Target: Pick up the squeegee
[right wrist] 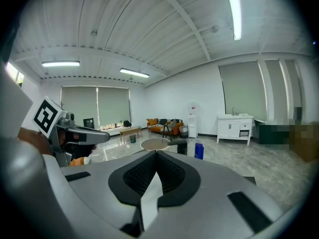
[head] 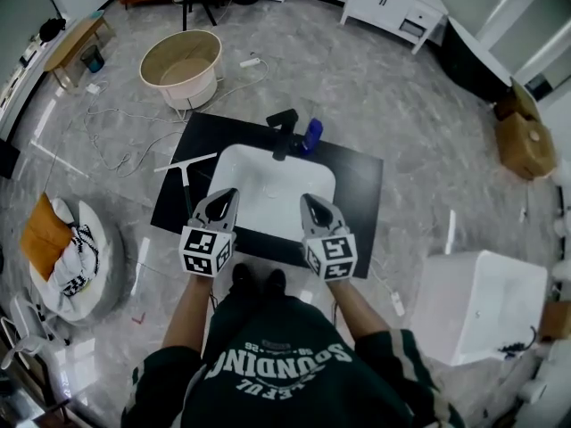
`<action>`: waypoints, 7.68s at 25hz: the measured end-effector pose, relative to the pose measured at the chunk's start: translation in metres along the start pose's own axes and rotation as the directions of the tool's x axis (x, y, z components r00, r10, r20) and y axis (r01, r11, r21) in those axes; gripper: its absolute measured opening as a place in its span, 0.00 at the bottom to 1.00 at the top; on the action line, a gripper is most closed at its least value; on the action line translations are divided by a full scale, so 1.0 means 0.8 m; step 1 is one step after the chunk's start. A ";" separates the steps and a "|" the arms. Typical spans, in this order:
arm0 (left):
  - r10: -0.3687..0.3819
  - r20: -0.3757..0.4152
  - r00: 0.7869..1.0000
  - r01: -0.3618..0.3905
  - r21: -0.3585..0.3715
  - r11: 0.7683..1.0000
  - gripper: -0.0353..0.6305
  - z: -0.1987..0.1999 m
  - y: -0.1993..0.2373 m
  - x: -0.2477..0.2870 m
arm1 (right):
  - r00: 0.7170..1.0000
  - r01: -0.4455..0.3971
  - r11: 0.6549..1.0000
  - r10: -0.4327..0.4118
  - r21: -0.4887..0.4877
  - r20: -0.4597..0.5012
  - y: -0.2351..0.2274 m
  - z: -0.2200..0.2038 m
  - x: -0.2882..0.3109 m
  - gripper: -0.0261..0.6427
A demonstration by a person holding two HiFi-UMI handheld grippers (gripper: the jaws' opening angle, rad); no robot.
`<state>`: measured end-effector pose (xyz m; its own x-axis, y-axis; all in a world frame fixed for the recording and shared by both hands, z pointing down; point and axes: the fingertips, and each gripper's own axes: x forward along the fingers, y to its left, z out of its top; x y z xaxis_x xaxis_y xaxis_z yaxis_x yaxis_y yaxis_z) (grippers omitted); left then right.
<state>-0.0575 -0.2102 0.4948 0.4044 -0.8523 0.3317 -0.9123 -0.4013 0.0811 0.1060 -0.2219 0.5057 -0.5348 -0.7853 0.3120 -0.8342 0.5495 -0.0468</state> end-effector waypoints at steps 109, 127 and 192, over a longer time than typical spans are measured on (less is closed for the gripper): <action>0.144 -0.716 0.684 -0.460 -0.269 0.846 0.20 -0.311 0.322 0.075 | 0.962 -0.056 0.997 0.066 0.048 -0.265 0.079 -0.094 0.125 0.04; 0.142 -0.629 0.764 -0.369 -0.246 0.896 0.18 -0.261 0.291 0.071 | 0.977 -0.008 0.998 0.021 0.059 -0.214 0.066 -0.078 0.104 0.04; -0.065 -0.117 0.991 0.063 -0.021 0.998 0.18 0.032 0.057 0.069 | 0.966 0.231 0.968 -0.240 0.094 0.098 -0.071 0.044 -0.009 0.04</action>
<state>-0.0753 -0.2843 0.4929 0.4523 -0.7796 0.4333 -0.8864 -0.4466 0.1219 0.1523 -0.2575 0.4724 -0.3297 -0.9182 0.2194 -0.9440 0.3240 -0.0626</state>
